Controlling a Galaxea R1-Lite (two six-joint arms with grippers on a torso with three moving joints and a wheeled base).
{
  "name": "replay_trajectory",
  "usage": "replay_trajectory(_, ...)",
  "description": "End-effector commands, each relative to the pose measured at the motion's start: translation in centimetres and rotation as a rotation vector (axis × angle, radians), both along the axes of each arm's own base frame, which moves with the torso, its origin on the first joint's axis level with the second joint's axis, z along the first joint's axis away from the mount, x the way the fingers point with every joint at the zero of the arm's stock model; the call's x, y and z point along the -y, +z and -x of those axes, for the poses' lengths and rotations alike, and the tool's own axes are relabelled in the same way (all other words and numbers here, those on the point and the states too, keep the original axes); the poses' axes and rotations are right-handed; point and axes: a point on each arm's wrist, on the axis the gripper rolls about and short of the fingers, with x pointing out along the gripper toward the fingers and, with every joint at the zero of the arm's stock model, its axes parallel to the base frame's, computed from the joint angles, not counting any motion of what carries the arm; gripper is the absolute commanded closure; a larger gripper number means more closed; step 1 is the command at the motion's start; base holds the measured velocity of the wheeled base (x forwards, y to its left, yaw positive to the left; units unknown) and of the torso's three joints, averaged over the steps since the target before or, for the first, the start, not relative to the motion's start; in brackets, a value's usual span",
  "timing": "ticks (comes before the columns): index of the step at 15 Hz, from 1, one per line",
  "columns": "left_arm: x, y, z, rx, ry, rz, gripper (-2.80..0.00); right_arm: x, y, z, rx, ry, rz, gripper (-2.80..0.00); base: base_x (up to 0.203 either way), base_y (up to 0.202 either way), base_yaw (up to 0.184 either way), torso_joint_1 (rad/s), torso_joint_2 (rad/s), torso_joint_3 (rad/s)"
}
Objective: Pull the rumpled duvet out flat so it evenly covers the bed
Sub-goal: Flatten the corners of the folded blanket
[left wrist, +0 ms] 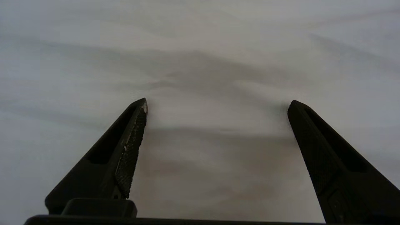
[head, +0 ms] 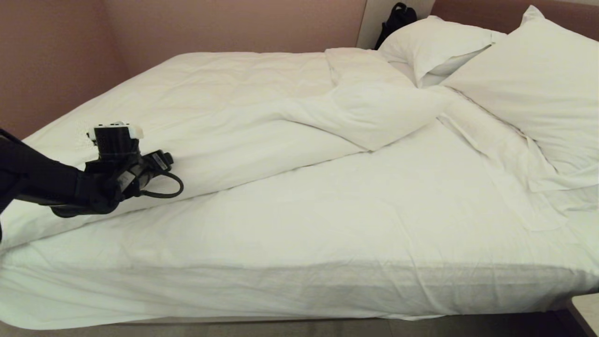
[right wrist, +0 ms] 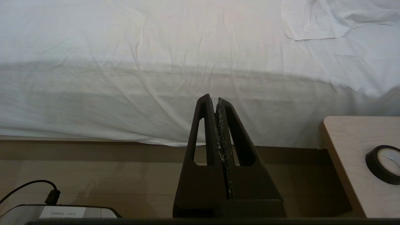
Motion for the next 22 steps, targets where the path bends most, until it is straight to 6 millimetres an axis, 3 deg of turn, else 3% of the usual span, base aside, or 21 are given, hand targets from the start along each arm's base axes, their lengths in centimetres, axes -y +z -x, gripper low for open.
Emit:
replay_trajectory(1,0.0,-1.3,-0.9,-0.021,0.004,0.007,-2.8,0.0,0.0,0.0,-0.001,0.001,0.001,0.0,0.0,0.0,0.0,0.0,0.0,0.0)
replay_trajectory(9,-0.2,-5.4,-2.7,-0.107,0.006,0.01,-2.8,0.0,0.0,0.0,-0.001,0.001,0.001,0.0,0.0,0.0,0.0,0.0,0.0,0.0)
replay_trajectory(22,-0.1,-7.1,-3.4,-0.216,0.005,0.013,-2.8,0.0,0.0,0.0,-0.001,0.001,0.001,0.0,0.0,0.0,0.0,0.0,0.0,0.0)
